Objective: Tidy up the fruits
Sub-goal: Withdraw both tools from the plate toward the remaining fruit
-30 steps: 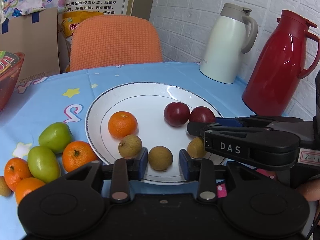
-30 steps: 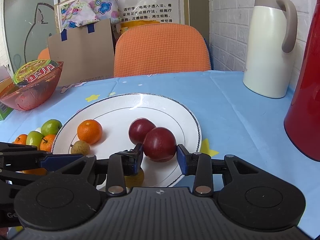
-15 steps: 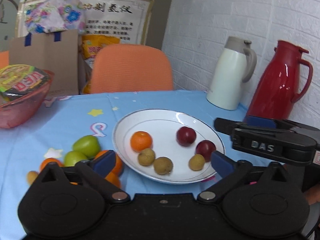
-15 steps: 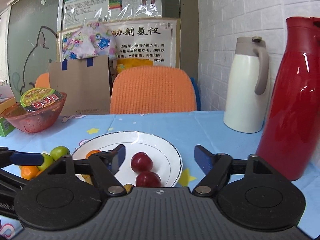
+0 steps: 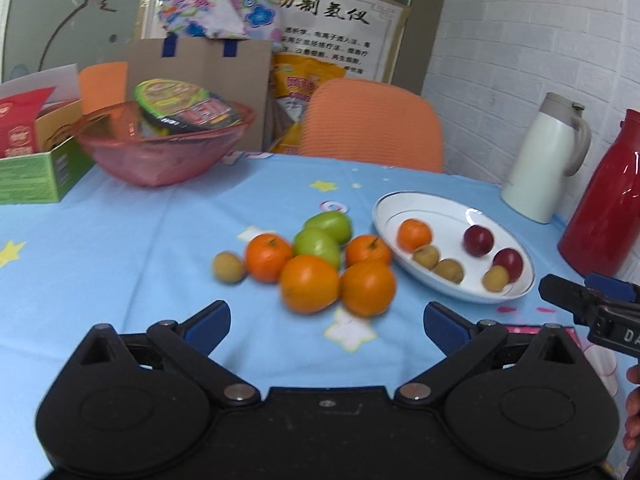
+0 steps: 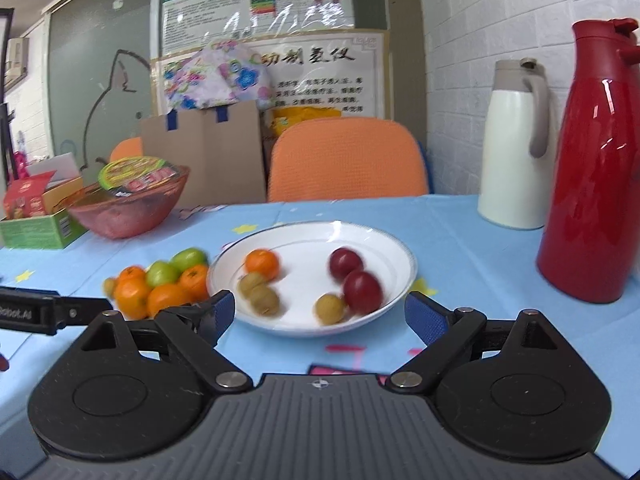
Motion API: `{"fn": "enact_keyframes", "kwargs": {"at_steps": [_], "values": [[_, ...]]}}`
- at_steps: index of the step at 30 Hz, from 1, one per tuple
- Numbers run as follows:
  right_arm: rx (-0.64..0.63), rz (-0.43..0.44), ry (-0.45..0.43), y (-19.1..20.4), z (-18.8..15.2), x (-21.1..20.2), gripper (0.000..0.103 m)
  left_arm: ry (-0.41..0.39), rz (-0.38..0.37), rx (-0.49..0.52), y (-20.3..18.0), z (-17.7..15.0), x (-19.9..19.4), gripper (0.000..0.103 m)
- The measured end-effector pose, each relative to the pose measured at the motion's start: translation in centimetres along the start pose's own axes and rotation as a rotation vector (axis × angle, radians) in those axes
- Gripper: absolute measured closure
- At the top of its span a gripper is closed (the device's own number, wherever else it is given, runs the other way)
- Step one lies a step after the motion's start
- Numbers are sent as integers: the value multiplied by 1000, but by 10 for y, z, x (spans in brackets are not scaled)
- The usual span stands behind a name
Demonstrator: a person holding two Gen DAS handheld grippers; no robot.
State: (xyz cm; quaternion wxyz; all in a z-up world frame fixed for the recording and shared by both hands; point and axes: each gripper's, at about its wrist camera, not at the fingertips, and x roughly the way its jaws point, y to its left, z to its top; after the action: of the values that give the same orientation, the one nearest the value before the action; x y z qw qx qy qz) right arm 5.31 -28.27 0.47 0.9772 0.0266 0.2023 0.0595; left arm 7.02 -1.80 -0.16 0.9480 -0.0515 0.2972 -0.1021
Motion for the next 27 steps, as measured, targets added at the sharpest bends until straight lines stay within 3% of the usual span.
{"fn": "enact_keyframes", "kwargs": {"at_steps": [8,19,27], "values": [[-23,113,70,39,-15,2,0,15,19,-38,22,-16,-19,0],[-75,171,109,77,-23,9,0,22,10,-82,37,-15,-26,0],[-48,175,133,81,-20,18,0,-9,-126,-82,38,12,-27,0]]}}
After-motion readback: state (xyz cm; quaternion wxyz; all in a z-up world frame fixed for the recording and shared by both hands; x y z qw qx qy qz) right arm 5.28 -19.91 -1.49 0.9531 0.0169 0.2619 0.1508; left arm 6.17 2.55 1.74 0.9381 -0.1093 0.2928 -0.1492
